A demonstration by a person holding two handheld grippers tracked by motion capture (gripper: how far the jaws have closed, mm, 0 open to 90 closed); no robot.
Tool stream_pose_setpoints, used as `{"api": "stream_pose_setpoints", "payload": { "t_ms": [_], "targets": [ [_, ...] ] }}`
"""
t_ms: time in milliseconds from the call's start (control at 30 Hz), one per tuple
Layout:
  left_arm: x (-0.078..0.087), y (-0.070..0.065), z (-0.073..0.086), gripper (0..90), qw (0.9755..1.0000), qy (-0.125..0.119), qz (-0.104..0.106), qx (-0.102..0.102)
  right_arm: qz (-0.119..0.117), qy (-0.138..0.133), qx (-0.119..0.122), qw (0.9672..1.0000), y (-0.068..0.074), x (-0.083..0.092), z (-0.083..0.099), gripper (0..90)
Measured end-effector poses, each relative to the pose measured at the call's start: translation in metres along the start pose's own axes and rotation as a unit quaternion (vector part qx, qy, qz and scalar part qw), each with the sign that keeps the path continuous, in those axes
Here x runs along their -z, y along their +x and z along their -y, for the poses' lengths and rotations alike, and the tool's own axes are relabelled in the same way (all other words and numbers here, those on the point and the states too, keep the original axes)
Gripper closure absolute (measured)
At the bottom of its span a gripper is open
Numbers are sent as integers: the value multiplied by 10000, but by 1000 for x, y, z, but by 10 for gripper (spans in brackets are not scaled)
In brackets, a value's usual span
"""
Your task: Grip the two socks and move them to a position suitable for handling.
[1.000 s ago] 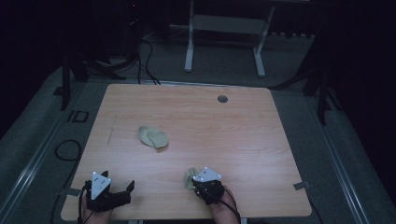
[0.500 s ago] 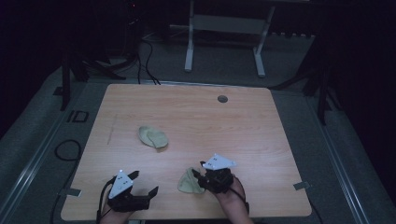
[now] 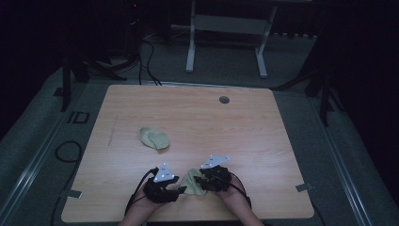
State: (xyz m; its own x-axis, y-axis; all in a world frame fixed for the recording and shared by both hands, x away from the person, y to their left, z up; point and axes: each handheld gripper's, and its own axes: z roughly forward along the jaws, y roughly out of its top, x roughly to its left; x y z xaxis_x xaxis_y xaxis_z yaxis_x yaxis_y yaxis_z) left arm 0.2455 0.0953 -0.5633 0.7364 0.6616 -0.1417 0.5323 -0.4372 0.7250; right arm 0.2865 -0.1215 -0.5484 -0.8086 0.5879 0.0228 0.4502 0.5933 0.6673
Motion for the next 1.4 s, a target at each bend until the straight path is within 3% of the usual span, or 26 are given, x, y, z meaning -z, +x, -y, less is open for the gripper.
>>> {"api": "stream_pose_setpoints", "payload": {
  "t_ms": [200, 300, 433, 533, 633, 800, 967, 1167, 1300, 1400],
  "targets": [
    [-8, 2, -2, 641, 9999, 105, -100, -2, 24, 122, 119, 9999, 2, -5, 5, 672],
    [-11, 3, -5, 710, 9998, 142, -170, 0, 27, 114, 98, 9999, 2, -5, 6, 767],
    [-13, 1, -6, 860, 9998, 155, -123, -12, 53, 149, 180, 9997, 5, -6, 4, 822],
    [-13, 0, -7, 871, 9998, 126, -153, 14, 144, 146, 216, 9996, 8, -2, 2, 831],
    [-9, 1, -8, 877, 9999, 29, -95, 94, 108, -95, 181, 9997, 11, 11, -2, 834],
    [4, 3, -12, 877, 9999, -127, -76, 30, 28, -543, 22, 9985, 7, 44, -9, 834],
    [17, 8, -13, 877, 9998, -192, -25, 91, 214, -854, -177, 9960, -1, 79, -5, 834],
    [31, 7, -15, 877, 9997, -175, 88, -157, 362, -874, -436, 9946, -14, 103, 12, 833],
    [27, 7, -14, 875, 9994, -53, 171, -288, 416, -715, -551, 9950, -20, 100, 32, 832],
    [17, 8, -14, 875, 9992, 49, 317, -237, 422, -553, -636, 9955, -22, 92, 47, 832]
  ]
}}
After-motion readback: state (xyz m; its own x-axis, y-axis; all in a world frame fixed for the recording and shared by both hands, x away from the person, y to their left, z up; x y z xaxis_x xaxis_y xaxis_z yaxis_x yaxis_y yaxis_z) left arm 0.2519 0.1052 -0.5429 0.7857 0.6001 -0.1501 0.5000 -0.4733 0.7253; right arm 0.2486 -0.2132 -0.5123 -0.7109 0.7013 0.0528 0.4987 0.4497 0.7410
